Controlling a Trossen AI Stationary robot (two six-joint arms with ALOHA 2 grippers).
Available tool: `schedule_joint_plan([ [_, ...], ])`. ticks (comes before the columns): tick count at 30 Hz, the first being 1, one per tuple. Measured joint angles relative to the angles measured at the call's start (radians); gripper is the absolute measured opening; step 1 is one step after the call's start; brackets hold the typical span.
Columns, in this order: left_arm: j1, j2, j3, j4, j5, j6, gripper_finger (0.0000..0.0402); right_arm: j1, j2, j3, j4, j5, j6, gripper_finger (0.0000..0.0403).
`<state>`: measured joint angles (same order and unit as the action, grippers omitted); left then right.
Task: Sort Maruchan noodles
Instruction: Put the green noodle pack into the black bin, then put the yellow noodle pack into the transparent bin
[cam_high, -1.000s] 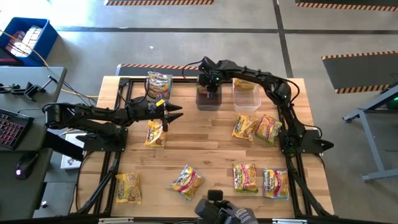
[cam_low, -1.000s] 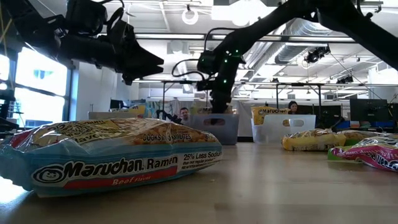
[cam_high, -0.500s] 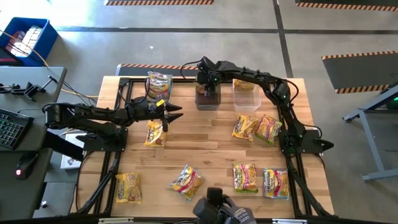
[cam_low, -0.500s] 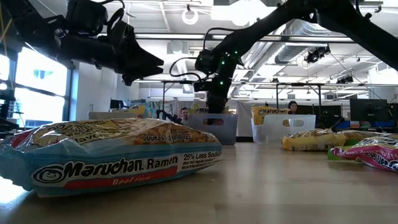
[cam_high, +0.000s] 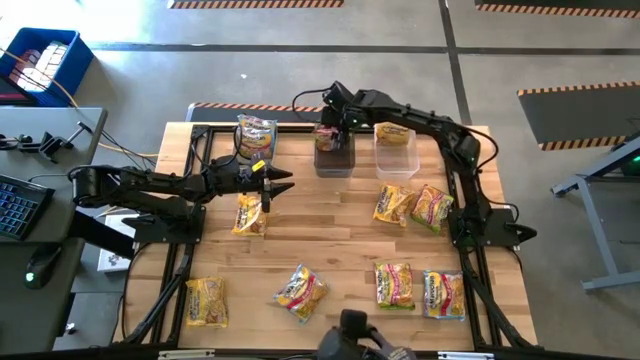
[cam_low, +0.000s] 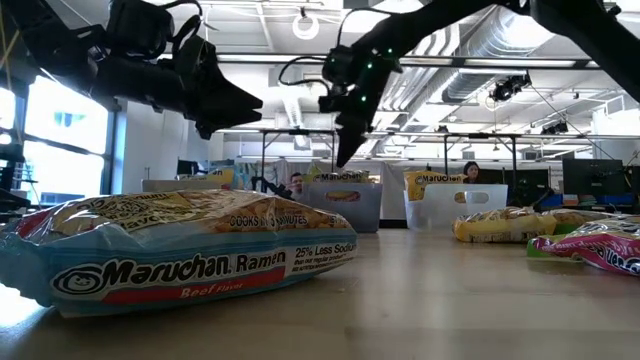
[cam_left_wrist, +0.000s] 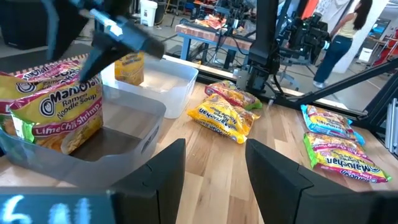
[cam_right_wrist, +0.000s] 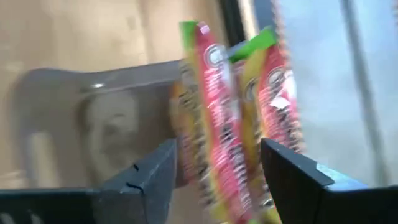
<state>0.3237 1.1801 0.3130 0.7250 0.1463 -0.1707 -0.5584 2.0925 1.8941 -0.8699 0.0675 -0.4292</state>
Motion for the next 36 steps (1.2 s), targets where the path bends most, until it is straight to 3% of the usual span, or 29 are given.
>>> schedule_joint_plan([
  [6, 0.000, 0.000, 0.000, 0.000, 0.000, 0.000, 0.0158, 0.002, -0.008, -0.002, -0.066, -0.169, 0.049, 0.0136],
  [11, 0.000, 0.000, 0.000, 0.000, 0.000, 0.000, 0.0158, 0.004, -0.005, -0.088, 0.024, -0.175, 0.033, 0.0033],
  [13, 0.000, 0.000, 0.000, -0.001, 0.000, -0.001, 0.0158, -0.006, -0.005, -0.124, 0.075, -0.145, 0.046, 0.0009],
  [21, 0.000, 0.000, 0.000, -0.002, 0.000, -0.010, 0.0158, -0.044, -0.005, -0.193, 0.211, -0.100, 0.106, 0.0033],
  [28, 0.000, 0.000, 0.000, -0.015, -0.007, -0.011, 0.0158, -0.043, -0.016, -0.194, 0.190, -0.103, 0.100, 0.0034],
  [36, 0.002, 0.000, 0.000, -0.058, -0.025, -0.003, 0.0158, -0.041, -0.206, -0.195, 0.063, -0.104, 0.101, 0.0026],
])
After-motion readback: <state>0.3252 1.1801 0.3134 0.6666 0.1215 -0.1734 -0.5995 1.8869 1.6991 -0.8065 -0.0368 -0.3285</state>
